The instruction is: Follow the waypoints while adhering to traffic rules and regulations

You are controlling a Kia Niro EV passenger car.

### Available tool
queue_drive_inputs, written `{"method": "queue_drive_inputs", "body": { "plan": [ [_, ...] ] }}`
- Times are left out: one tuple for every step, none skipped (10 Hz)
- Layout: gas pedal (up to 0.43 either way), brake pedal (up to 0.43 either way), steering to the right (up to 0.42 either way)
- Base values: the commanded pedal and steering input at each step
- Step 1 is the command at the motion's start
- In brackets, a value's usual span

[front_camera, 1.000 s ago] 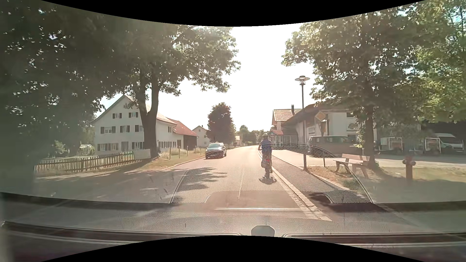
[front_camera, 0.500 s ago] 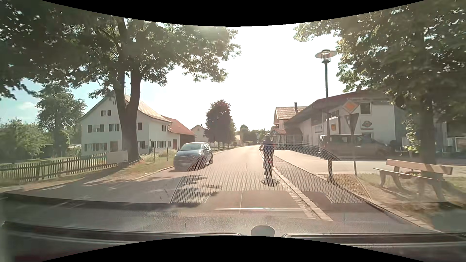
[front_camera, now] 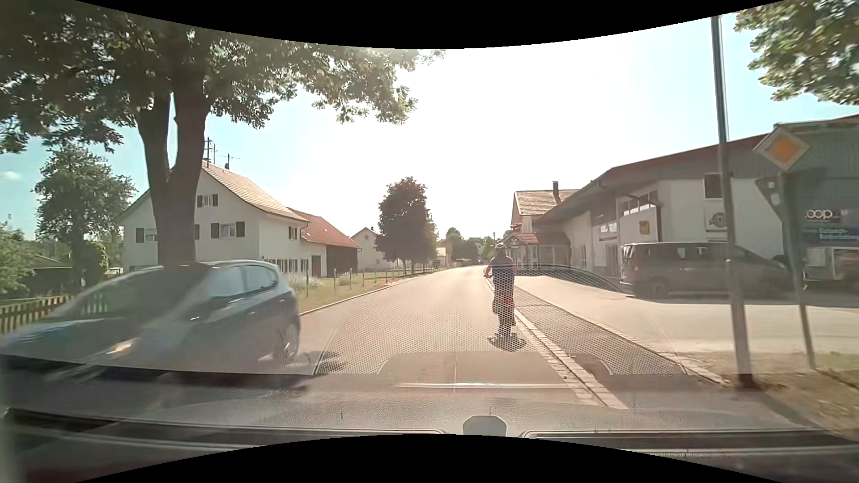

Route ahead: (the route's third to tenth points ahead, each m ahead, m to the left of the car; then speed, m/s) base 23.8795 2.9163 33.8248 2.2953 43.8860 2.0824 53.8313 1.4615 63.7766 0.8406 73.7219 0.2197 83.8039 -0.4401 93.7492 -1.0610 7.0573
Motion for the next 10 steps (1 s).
{"method": "queue_drive_inputs", "body": {
  "plan": [
    [0.22,0.006,-0.044],
    [0.22,0.006,-0.05],
    [0.22,0.006,-0.054],
    [0.22,0.006,-0.055],
    [0.22,0.006,-0.055],
    [0.22,0.006,-0.055],
    [0.22,0.006,-0.054],
    [0.22,0.006,-0.052],
    [0.22,0.006,-0.048],
    [0.22,0.006,-0.04]
  ]
}}
